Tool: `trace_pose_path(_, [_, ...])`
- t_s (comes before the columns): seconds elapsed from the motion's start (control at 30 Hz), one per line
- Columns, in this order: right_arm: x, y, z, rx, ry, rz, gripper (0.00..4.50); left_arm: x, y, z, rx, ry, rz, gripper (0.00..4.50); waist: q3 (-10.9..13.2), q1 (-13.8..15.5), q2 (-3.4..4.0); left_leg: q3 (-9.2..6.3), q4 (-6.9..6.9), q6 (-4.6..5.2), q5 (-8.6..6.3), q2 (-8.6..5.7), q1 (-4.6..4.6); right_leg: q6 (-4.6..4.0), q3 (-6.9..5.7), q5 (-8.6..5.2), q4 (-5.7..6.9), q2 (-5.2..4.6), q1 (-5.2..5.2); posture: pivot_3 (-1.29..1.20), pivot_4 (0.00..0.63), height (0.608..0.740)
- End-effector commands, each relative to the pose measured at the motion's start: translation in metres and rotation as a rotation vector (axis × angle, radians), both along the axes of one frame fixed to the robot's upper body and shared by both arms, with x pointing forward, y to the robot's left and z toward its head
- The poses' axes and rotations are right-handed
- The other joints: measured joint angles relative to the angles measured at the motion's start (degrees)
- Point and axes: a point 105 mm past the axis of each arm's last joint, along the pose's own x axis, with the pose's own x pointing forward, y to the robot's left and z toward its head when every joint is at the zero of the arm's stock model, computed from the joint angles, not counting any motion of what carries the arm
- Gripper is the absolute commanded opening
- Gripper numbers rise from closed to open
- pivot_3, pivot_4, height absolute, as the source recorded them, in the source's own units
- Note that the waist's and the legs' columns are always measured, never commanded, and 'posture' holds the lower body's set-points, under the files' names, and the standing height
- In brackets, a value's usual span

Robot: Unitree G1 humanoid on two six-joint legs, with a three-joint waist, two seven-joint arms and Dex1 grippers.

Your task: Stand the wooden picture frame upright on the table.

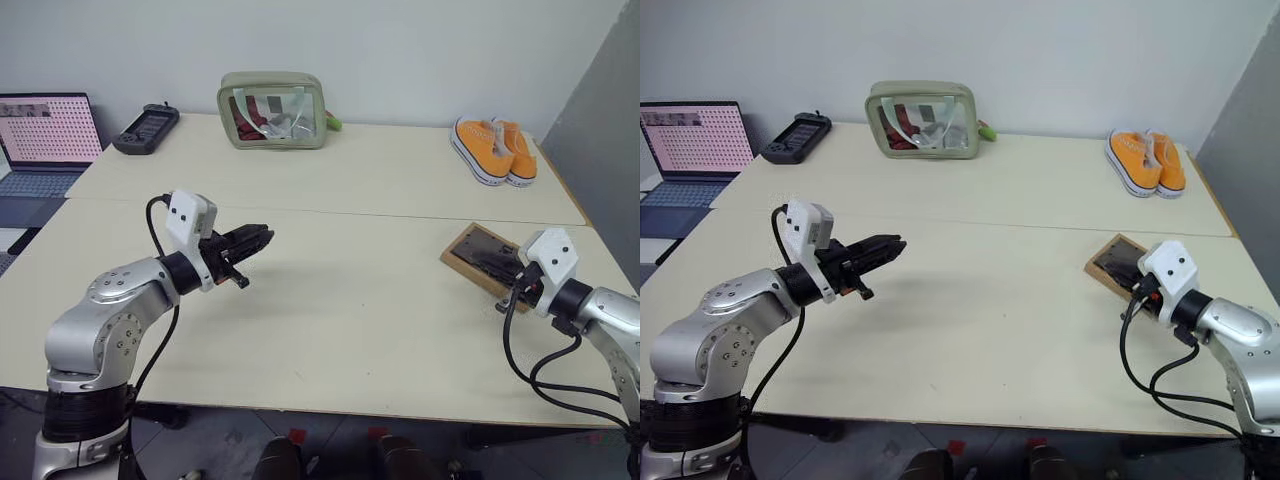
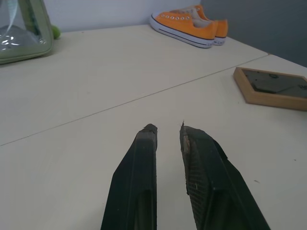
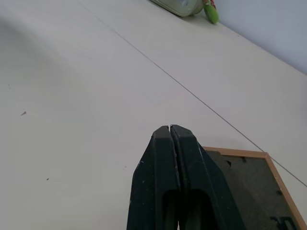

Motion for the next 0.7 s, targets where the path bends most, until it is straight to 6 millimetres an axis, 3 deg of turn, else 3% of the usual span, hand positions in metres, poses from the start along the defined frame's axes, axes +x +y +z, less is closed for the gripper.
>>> trace_pose_path(0.03, [0.0018,0.0047,0.0086,0.033,-0.036,0.005,0.0,-0.0038,-0.0008,0.0113,0.005,-0.046,0.021,0.89,0.0,0.1,0.0,0.0,0.0,0.0,0.0,0.0,0.0,0.0,0.0,0.0,0.0,0.0,0.0,0.0,0.15,0.74])
trace_pose_path(0.7, [0.0018,0.0062,0.0037,0.031,-0.04,-0.01,0.0,-0.0032,-0.0045,0.0145,0.002,-0.05,0.027,0.89,0.0,0.3,0.01,0.0,0.0,0.0,0.0,0.0,0.0,-0.08,0.0,0.04,0.03,0.0,-0.02,0.0,0.15,0.74])
